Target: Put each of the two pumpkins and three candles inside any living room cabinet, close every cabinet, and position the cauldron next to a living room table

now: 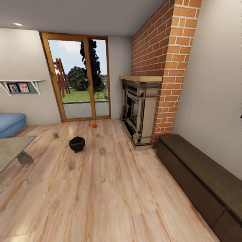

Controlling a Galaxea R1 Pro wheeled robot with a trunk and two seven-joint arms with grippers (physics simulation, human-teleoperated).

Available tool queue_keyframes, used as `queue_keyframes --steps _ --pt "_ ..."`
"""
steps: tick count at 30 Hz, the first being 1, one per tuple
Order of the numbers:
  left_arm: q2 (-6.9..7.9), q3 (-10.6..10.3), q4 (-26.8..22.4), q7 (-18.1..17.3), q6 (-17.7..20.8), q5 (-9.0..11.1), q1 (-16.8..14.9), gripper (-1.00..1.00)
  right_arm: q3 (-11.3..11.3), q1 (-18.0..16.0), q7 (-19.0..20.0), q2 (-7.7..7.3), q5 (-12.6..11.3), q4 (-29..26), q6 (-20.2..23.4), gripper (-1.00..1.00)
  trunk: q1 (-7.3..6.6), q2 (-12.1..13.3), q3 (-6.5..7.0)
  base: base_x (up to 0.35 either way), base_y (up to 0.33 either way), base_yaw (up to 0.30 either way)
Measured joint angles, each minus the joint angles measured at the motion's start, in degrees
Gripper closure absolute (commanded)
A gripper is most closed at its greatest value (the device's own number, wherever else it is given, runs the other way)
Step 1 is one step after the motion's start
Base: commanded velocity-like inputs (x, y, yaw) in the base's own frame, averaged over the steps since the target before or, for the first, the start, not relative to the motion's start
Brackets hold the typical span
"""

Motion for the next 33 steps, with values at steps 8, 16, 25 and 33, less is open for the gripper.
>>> queue_keyframes --steps 8,16,25,33 --pt "-0.02 -0.02 0.01 0.0 0.0 -0.01 -0.01 -1.0 0.0 0.01 0.0 -0.02 0.01 -0.01 0.0 -1.0 0.0 0.0 0.0 0.306 0.011 -0.237" --pt "0.06 -0.07 0.01 0.0 0.0 0.0 -0.01 -1.0 0.0 0.0 0.0 -0.02 0.0 0.0 0.0 -1.0 0.02 0.0 0.0 0.184 0.133 -0.283" --pt "0.07 -0.08 0.0 0.0 0.0 0.01 0.0 -1.0 -0.03 0.0 0.0 -0.02 -0.01 0.0 0.0 -1.0 0.03 0.01 0.0 0.071 0.191 -0.291" --pt "0.07 -0.08 0.0 0.0 -0.01 0.01 0.02 -1.0 -0.07 0.0 0.0 -0.02 -0.01 0.0 0.0 -1.0 0.03 0.01 0.0 0.004 0.238 -0.291"
